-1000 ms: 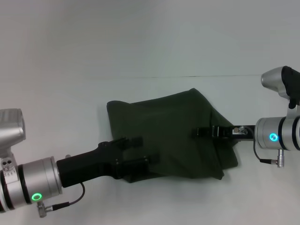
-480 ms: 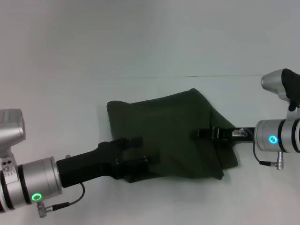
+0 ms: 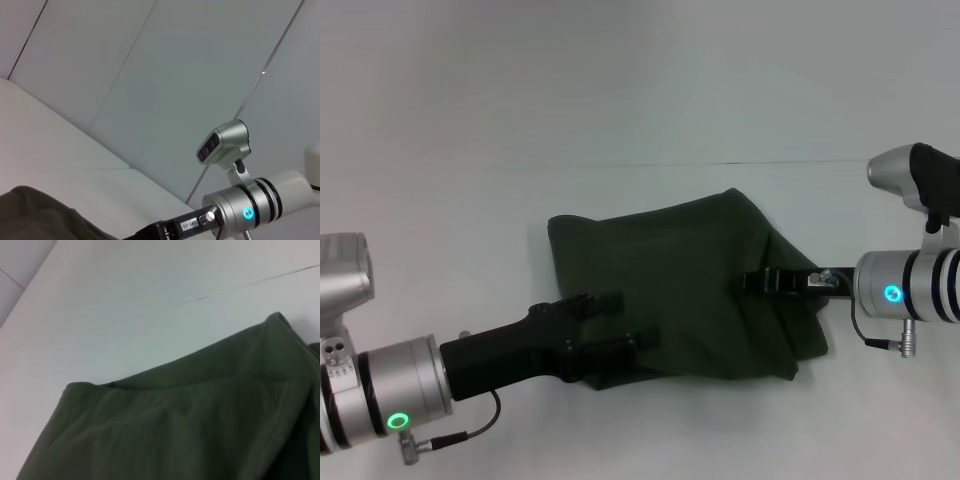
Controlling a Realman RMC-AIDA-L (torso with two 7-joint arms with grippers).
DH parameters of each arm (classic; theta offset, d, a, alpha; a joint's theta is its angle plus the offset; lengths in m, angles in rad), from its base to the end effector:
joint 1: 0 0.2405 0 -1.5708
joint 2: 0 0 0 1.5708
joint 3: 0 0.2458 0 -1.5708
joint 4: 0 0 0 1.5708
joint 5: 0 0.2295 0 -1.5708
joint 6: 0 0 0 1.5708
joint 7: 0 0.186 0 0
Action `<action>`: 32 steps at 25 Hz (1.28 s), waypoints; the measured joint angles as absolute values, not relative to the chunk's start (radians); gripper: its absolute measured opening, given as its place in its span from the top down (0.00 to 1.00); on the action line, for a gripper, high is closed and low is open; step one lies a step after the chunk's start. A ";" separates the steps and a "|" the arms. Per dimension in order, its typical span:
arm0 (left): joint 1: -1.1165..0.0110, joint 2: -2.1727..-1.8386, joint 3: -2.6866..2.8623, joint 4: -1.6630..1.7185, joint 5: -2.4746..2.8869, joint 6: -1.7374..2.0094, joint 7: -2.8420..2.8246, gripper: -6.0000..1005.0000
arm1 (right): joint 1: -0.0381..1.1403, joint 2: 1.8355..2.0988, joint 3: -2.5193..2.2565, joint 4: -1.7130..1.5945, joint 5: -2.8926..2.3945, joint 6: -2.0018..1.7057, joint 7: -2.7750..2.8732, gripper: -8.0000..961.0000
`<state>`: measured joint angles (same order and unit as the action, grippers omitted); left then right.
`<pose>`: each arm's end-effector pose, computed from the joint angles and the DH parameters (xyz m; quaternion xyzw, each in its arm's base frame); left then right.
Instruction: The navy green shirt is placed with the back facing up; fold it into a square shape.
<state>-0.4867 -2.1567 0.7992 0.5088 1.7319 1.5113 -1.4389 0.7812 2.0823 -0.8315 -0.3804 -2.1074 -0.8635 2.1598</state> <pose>-0.2230 0.3365 -0.0761 -0.8738 -0.3145 -0.3597 0.0908 0.2634 0.4420 -0.0935 -0.7848 0.5591 0.1468 0.2234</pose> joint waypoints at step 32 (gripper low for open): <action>-0.483 -2.157 0.789 0.501 1.733 1.512 -1.448 0.08 | 0.837 2.018 -0.835 -0.399 -2.009 -0.846 2.095 0.96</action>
<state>-0.4834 -2.1568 0.7885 0.5009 1.7335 1.5118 -1.4481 0.8373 2.0182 -0.8347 -0.3989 -2.0093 -0.8458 2.0950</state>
